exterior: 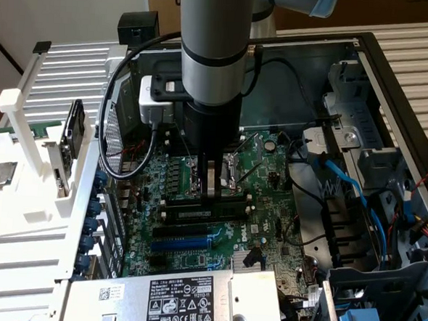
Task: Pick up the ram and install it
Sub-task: 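Press down the ram until it locks into place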
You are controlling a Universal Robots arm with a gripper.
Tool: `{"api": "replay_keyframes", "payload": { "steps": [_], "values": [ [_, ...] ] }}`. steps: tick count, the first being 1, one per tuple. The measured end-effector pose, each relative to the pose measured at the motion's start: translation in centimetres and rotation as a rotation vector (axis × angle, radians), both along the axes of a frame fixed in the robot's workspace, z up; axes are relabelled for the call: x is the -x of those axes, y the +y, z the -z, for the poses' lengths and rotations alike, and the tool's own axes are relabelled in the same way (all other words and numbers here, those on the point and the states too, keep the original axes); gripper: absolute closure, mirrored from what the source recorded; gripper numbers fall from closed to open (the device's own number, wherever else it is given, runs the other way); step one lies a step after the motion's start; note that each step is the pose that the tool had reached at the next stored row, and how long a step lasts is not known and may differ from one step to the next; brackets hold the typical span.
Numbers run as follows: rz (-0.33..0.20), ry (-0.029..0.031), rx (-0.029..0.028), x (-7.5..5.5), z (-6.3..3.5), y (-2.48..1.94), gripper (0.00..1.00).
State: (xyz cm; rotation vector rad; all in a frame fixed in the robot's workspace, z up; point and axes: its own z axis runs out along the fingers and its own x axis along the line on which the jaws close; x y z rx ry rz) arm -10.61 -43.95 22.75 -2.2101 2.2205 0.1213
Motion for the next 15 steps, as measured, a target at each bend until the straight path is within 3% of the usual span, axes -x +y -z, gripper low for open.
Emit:
{"api": "replay_keyframes", "payload": {
  "steps": [9, 15],
  "values": [
    [0.0, 0.0, -0.0043, 0.0, -1.25, 0.0, 0.9],
    [0.0, 0.0001, -0.0076, 0.2, -1.38, 0.0, 0.9]
  ]
}}
